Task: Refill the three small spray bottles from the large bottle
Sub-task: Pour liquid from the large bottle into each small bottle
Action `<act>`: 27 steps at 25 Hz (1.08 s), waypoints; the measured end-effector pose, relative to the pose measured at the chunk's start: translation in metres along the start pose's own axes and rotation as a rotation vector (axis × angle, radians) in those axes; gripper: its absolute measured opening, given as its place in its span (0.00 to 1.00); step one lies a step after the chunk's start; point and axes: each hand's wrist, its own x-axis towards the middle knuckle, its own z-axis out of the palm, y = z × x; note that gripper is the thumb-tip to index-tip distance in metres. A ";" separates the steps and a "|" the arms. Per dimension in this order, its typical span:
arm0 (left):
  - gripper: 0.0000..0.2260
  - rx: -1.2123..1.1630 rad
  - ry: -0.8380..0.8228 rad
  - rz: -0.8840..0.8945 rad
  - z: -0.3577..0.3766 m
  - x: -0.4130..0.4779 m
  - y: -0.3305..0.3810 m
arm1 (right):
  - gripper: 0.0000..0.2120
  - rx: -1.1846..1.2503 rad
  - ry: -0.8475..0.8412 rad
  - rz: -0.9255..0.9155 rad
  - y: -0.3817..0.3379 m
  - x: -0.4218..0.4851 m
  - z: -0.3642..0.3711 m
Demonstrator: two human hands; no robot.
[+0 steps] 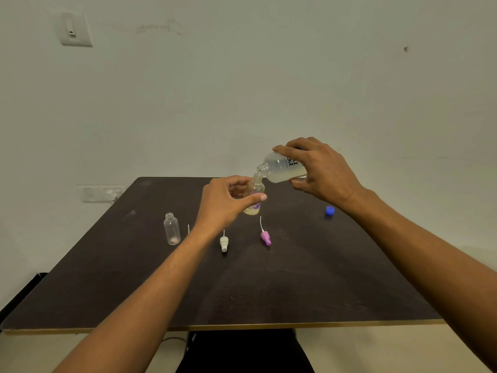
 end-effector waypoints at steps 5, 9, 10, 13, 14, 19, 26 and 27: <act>0.16 0.006 -0.015 0.005 -0.001 -0.001 0.001 | 0.35 0.008 0.004 0.003 0.000 -0.001 0.000; 0.17 0.009 -0.014 0.008 0.000 -0.001 0.001 | 0.35 0.005 0.001 0.005 0.000 -0.001 0.002; 0.17 0.009 -0.014 0.009 0.000 -0.001 0.001 | 0.35 0.004 0.002 0.003 0.000 -0.001 0.003; 0.17 0.011 -0.014 0.011 0.000 -0.001 0.000 | 0.36 -0.003 0.006 -0.002 0.002 -0.001 0.004; 0.18 0.012 -0.013 0.010 0.001 -0.001 0.000 | 0.36 -0.005 0.008 -0.003 0.002 0.000 0.004; 0.19 0.003 -0.010 0.008 0.001 -0.001 -0.001 | 0.36 -0.006 0.012 -0.004 0.002 -0.001 0.005; 0.20 0.011 -0.007 0.004 0.001 -0.002 -0.001 | 0.37 -0.025 0.017 -0.009 0.004 -0.001 0.007; 0.20 0.012 -0.007 0.004 0.001 -0.002 -0.001 | 0.37 -0.024 0.019 -0.008 0.004 -0.002 0.007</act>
